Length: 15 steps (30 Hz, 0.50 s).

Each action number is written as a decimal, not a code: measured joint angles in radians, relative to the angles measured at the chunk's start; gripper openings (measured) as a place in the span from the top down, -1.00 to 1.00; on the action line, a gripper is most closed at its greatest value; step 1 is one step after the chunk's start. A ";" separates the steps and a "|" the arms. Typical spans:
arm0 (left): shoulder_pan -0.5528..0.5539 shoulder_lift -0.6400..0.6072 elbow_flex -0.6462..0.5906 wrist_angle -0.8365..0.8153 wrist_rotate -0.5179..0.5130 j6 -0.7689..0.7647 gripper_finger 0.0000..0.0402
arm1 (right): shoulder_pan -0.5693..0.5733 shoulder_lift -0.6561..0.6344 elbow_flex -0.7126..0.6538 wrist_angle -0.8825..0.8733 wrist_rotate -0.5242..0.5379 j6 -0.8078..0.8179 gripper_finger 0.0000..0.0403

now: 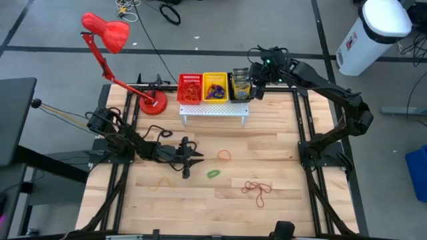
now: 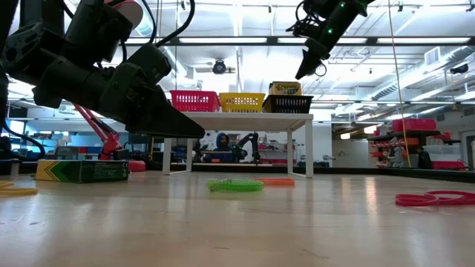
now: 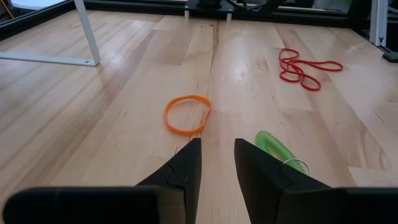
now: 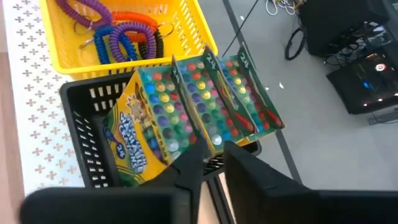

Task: Pick & Place Office Desk Supplies
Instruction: Put the yellow crayon box into the black bin on the shelf

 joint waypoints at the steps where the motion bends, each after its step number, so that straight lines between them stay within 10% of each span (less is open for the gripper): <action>1: 0.000 0.000 0.000 0.000 0.000 0.000 0.49 | 0.000 -0.001 0.000 -0.002 -0.002 0.001 0.62; 15: 0.000 0.000 0.000 0.000 0.003 -0.005 0.49 | -0.002 0.025 0.000 0.007 -0.029 -0.026 0.44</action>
